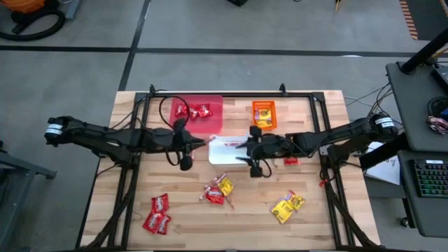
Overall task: Sort candy
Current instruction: Put the white candy into the white bin
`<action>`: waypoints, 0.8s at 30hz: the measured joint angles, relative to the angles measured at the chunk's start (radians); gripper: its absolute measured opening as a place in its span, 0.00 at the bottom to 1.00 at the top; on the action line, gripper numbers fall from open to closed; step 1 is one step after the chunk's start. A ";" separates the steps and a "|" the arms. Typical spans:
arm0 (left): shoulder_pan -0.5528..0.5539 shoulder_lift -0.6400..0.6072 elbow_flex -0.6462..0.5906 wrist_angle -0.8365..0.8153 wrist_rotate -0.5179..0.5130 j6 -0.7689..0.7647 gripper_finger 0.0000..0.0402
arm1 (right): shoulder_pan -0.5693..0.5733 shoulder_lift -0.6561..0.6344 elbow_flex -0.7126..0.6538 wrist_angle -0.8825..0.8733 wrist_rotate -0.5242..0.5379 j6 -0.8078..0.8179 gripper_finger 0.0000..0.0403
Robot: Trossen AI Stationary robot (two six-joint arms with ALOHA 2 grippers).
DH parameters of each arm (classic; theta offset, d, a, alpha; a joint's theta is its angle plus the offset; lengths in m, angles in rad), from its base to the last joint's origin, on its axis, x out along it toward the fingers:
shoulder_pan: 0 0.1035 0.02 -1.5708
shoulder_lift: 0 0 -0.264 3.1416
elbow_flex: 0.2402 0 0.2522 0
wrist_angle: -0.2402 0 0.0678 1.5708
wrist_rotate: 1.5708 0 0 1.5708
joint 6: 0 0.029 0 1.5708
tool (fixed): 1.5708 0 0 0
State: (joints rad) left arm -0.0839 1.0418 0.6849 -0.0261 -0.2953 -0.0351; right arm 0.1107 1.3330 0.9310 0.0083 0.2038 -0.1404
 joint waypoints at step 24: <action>0.078 0.316 0.008 0.594 0.018 0.259 0.01 | -0.303 0.011 -0.001 0.347 -0.465 0.000 0.43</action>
State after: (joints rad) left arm -0.0063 1.3574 0.6933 0.5678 -0.2778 0.2237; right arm -0.1925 1.3437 0.9298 0.3549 -0.2615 -0.1406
